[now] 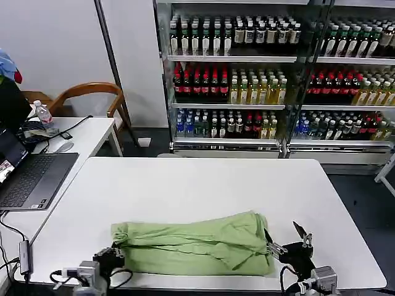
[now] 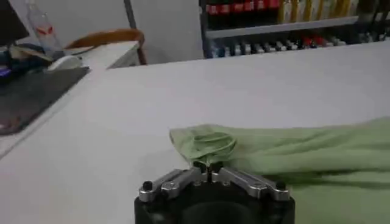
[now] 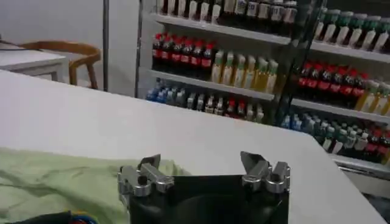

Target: Fold and organize the clothes.

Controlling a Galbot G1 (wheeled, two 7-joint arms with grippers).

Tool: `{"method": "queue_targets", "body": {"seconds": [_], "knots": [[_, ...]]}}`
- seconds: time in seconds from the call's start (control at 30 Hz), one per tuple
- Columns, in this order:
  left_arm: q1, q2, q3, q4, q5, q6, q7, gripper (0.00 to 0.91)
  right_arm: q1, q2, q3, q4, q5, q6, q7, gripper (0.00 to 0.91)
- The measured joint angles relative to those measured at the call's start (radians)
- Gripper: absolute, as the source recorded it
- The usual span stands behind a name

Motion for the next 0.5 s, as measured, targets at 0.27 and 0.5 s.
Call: {"method": "queue_targets", "body": {"seconds": [0.27, 0.5], "knots": [[0.02, 0.071, -0.211, 0.013, -0.082, 0.048, 0.038, 0.03, 0.028, 0.001, -0.026, -0.015, -0.008, 0.007, -0.001, 0.907], [0.053, 0.115, -0.364, 0.005, -0.143, 0.068, 0.051, 0.03, 0.038, 0.008, -0.037, -0.017, -0.017, 0.01, -0.002, 0.907]]}}
